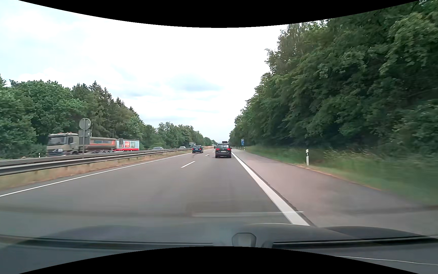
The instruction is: Follow the waypoints while adhering to traffic rules and regulations
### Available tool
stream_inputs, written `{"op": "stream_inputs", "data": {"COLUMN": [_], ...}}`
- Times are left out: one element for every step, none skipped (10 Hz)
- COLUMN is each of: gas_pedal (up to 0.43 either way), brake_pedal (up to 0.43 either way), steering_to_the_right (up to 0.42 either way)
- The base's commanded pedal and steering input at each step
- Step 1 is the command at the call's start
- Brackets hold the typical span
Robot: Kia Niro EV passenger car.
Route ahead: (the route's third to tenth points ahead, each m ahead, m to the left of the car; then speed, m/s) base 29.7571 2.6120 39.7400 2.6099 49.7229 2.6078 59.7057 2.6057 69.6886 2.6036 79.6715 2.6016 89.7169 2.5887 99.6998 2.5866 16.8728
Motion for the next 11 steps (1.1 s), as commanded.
{"op": "stream_inputs", "data": {"gas_pedal": [0.189,0.177,0.177,0.169,0.15,0.15,0.15,0.15,0.15,0.15,0.15], "brake_pedal": [0.0,0.0,0.0,0.0,0.0,0.0,0.0,0.0,0.0,0.0,0.0], "steering_to_the_right": [-0.003,-0.003,-0.003,-0.003,-0.003,-0.003,-0.003,-0.003,-0.003,-0.003,-0.003]}}
